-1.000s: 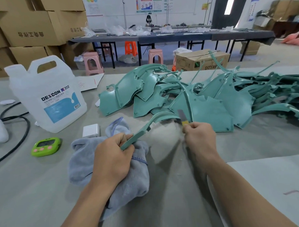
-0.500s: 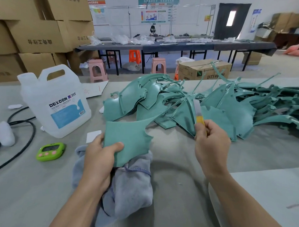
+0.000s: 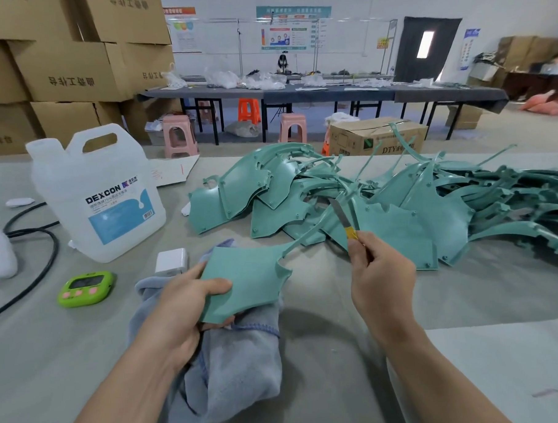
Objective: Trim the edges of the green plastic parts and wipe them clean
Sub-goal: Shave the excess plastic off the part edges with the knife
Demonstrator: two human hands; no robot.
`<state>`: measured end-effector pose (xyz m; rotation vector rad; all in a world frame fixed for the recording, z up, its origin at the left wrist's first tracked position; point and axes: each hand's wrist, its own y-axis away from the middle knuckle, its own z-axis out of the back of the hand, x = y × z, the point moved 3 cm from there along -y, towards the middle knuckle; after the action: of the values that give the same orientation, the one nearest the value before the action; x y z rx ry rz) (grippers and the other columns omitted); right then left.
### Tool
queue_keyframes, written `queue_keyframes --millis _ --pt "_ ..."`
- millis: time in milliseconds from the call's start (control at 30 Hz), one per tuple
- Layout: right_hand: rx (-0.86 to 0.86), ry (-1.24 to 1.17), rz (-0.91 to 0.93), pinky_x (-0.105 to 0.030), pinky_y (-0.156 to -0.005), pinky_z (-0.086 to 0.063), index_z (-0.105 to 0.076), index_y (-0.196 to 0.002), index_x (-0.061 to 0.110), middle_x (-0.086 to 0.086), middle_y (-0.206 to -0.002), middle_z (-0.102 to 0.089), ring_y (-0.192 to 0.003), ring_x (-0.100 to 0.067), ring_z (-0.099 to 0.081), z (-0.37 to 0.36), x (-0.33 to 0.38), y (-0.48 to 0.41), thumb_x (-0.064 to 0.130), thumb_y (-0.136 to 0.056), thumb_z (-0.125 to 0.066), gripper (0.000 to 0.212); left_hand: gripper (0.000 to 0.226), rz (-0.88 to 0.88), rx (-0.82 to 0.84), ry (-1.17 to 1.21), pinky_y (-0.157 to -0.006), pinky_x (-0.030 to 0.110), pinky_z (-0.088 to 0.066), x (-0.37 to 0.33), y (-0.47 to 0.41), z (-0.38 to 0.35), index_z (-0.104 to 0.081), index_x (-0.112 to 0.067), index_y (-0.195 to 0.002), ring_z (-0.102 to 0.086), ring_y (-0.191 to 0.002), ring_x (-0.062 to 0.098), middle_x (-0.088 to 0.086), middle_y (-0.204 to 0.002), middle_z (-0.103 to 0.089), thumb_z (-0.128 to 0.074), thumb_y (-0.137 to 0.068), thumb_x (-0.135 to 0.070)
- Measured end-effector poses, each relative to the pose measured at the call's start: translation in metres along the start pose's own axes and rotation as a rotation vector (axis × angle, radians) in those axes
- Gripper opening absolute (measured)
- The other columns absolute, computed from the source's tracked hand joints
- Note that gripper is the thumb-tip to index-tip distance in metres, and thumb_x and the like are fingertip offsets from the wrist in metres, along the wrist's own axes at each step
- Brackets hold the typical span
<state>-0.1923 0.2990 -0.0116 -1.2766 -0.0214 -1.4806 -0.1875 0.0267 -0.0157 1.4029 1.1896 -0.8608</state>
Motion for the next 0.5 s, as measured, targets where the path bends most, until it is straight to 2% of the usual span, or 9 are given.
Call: queue_keyframes --millis 67,133,233,300,367,433,500 --pt "0.017 0.043 0.043 -0.012 -0.058 -0.037 -0.069 -0.088 0.022 0.006 -0.055 -0.054 -0.07 -0.013 -0.053 0.001 0.003 0.002 0.021 -0.099 -0.062 0.013 0.04 -0.011 -0.018 -0.017 -0.043 0.03 -0.05 0.0 0.0 0.0 -0.074 -0.025 -0.107 -0.07 -0.057 0.022 0.011 -0.087 -0.078 -0.061 -0.085 0.006" --pt "0.074 0.073 0.092 -0.018 -0.056 -0.039 -0.07 -0.087 0.02 0.003 -0.056 -0.055 -0.06 -0.02 -0.05 -0.001 0.008 0.006 0.021 -0.098 -0.064 0.012 0.039 -0.026 -0.027 -0.035 -0.044 0.031 -0.051 0.001 0.0 -0.001 -0.076 -0.025 -0.104 -0.069 -0.057 0.022 0.013 -0.088 -0.077 -0.063 -0.083 0.006" --pt "0.283 0.114 0.162 -0.037 -0.057 -0.045 -0.067 -0.081 0.013 0.002 -0.055 -0.054 -0.054 -0.02 -0.048 -0.013 0.018 0.015 0.023 -0.096 -0.064 0.018 0.04 -0.044 -0.043 -0.038 -0.044 0.031 -0.051 0.001 0.001 -0.003 -0.077 -0.025 -0.102 -0.069 -0.057 0.023 0.015 -0.087 -0.077 -0.064 -0.082 0.007" --pt "0.431 0.073 0.214 -0.036 -0.056 -0.042 -0.063 -0.078 0.01 -0.002 -0.057 -0.053 -0.055 -0.019 -0.046 -0.02 0.026 0.023 0.023 -0.096 -0.063 0.022 0.04 -0.047 -0.055 -0.035 -0.044 0.031 -0.051 0.001 0.001 -0.003 -0.076 -0.024 -0.104 -0.069 -0.058 0.023 0.014 -0.088 -0.077 -0.064 -0.082 0.007" --pt "0.506 0.031 0.266 -0.032 -0.053 -0.036 -0.055 -0.072 0.01 -0.005 -0.058 -0.049 -0.057 -0.021 -0.043 -0.023 0.029 0.026 0.021 -0.095 -0.062 0.027 0.041 -0.045 -0.053 -0.034 -0.045 0.031 -0.051 0.001 0.001 -0.002 -0.075 -0.025 -0.105 -0.07 -0.059 0.023 0.013 -0.089 -0.077 -0.063 -0.082 0.007" --pt "0.501 0.036 0.26 -0.029 -0.05 -0.033 -0.058 -0.072 0.01 -0.004 -0.056 -0.05 -0.052 -0.016 -0.04 -0.023 0.027 0.024 0.023 -0.096 -0.063 0.027 0.041 -0.044 -0.041 -0.04 -0.046 0.032 -0.052 0.001 0.001 -0.001 -0.075 -0.026 -0.105 -0.071 -0.061 0.024 0.013 -0.091 -0.078 -0.063 -0.083 0.007" --pt "0.395 0.053 0.176 -0.029 -0.051 -0.038 -0.069 -0.078 0.014 0.001 -0.056 -0.056 -0.05 -0.013 -0.044 -0.019 0.02 0.015 0.025 -0.096 -0.063 0.022 0.04 -0.047 -0.027 -0.042 -0.045 0.032 -0.052 0.001 0.002 -0.002 -0.075 -0.026 -0.104 -0.071 -0.061 0.023 0.014 -0.091 -0.077 -0.063 -0.083 0.007"
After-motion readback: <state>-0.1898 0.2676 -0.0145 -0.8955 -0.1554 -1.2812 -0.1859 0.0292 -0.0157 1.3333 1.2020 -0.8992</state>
